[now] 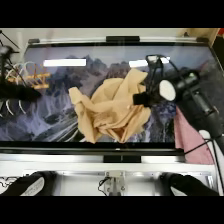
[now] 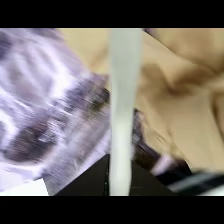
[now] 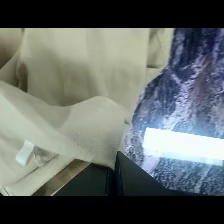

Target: Fold the shirts.

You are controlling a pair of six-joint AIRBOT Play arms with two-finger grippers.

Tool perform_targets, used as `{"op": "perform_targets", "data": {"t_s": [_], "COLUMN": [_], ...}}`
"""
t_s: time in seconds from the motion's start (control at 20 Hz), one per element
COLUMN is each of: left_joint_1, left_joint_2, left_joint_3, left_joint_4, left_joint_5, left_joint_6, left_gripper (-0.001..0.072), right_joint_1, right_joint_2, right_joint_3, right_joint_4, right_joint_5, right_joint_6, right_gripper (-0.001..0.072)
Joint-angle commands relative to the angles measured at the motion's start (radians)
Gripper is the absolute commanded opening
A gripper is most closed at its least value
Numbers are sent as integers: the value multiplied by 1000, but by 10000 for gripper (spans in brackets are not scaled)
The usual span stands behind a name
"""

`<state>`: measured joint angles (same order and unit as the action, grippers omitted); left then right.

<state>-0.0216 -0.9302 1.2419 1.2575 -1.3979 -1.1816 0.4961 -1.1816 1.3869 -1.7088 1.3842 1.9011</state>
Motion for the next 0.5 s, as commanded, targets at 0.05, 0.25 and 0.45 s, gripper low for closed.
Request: {"op": "perform_targets", "data": {"t_s": [0.05, 0.25, 0.45], "left_joint_1": [-318, -563, -756], "left_joint_2": [332, 468, 430], "left_joint_3": [-217, -329, -406], "left_joint_4": [-19, -24, -24], "left_joint_5": [-231, -370, -337], "left_joint_6": [-42, -227, -298], "left_gripper": [54, 53, 53], "right_joint_1": [-54, -54, -53], "right_joint_2": [3, 3, 3], "right_joint_3": [35, 122, 151], "right_joint_4": [-26, -153, -117], "right_joint_5": [-18, -31, -48], "right_joint_6": [-108, -116, -115], "right_gripper": [72, 72, 72]}}
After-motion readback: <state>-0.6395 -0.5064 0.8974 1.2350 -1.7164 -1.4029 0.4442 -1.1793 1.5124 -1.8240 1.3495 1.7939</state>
